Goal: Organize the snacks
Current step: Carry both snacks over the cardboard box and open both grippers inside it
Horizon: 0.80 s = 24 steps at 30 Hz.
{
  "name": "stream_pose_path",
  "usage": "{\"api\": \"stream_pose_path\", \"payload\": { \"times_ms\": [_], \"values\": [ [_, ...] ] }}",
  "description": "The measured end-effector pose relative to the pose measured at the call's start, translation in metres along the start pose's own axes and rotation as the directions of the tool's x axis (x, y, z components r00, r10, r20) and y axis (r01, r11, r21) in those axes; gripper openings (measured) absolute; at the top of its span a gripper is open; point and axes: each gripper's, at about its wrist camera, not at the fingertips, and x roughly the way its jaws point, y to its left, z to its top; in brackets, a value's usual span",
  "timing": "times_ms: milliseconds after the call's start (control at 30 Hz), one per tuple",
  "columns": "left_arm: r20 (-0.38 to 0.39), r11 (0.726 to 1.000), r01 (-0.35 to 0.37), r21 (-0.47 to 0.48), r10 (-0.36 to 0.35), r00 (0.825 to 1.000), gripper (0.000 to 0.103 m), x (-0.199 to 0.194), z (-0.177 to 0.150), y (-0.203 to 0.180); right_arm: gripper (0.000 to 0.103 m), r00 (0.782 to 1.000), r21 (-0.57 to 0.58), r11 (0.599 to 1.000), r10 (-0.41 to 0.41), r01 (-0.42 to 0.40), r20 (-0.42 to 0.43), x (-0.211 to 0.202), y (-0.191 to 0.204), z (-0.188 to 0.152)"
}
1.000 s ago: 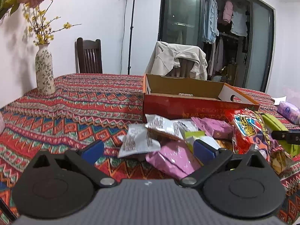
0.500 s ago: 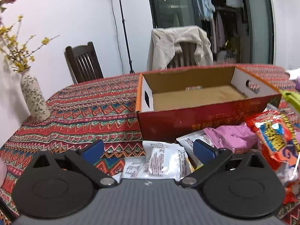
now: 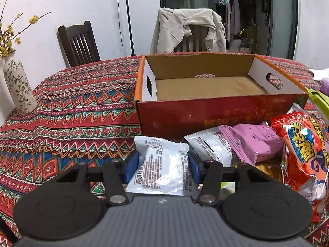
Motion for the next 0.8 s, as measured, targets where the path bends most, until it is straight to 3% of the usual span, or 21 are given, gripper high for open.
{"api": "stream_pose_path", "payload": {
  "times_ms": [367,800],
  "values": [
    [0.110,0.999,0.008,-0.041,-0.003,0.994,0.052,-0.027,0.016,0.011,0.036,0.999,-0.012,1.000,-0.001,0.002,0.035,-0.002,0.004,0.013],
    [0.234,0.993,0.053,-0.105,-0.027,0.972,0.052,-0.031,0.076,0.002,0.036,0.994,-0.040,0.999,0.010,-0.006,0.110,0.025,0.020,0.071]
  ]
}}
